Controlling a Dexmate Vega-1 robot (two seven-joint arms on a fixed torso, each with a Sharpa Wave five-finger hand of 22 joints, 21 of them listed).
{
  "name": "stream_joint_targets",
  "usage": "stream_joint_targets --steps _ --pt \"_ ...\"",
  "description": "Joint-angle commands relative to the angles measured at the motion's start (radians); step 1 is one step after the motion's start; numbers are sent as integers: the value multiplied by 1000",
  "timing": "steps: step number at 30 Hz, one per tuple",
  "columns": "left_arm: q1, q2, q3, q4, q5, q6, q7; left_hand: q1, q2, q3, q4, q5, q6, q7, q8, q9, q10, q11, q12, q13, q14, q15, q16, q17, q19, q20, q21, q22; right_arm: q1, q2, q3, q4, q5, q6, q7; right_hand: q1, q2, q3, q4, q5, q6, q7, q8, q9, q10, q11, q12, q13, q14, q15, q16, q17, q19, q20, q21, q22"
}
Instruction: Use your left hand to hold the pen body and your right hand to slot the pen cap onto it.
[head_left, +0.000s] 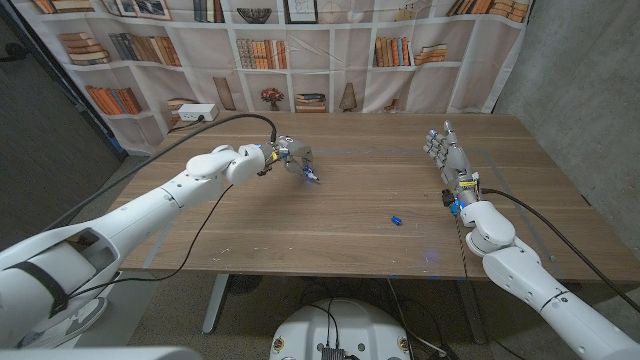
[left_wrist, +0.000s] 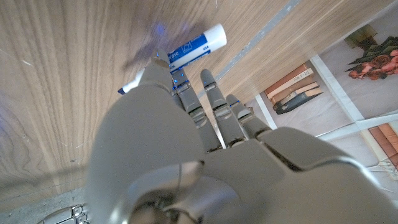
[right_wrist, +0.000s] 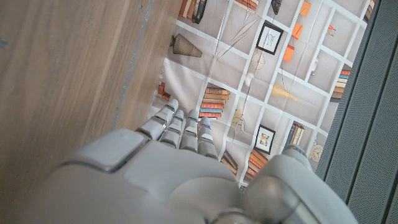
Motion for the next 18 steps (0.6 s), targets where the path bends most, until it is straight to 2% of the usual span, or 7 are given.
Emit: stream_joint_targets --steps 1,5,10,15,18 --pt "42 4 -49 -50 -56 31 68 3 11 23 16 4 64 69 0 1 34 -30 6 98 11 -127 -1 1 7 -124 -3 0 -66 -19 26 -67 -53 38 -38 12 1 3 -5 -1 13 -2 10 6 15 4 10 4 12 -1 4 3 11 -20 6 6" --pt "86 -10 -88 -65 -106 71 129 4 11 26 17 3 66 72 1 0 39 -28 8 103 16 -128 0 1 9 -126 -3 0 -96 -33 39 -107 -65 32 -52 16 2 3 -7 -1 19 -2 12 6 20 0 11 4 14 -4 3 3 13 -21 6 6" --pt "126 -73 -134 -50 -199 130 186 6 11 30 18 3 67 74 2 -1 41 -25 11 108 29 -127 2 2 18 -126 -2 -1 -136 -64 64 -152 -45 30 -27 20 2 3 -9 -1 21 -3 12 6 25 2 12 4 17 -5 3 3 15 -22 6 6" --pt "130 -106 -136 -58 -213 159 214 7 9 32 18 2 66 75 1 -2 41 -24 12 112 35 -128 2 2 19 -125 -3 -1 -186 -95 92 -204 -36 17 -19 23 2 3 -11 -1 23 -3 12 6 27 1 12 4 19 -7 3 3 16 -22 6 6" --pt "140 -115 -143 -88 -207 187 239 7 7 34 18 1 66 75 2 -1 41 -23 13 117 38 -128 1 1 20 -125 -4 -1 -211 -93 99 -222 -9 24 -3 25 2 4 -12 -1 23 -4 11 6 29 0 12 4 18 -7 2 3 16 -22 5 6"
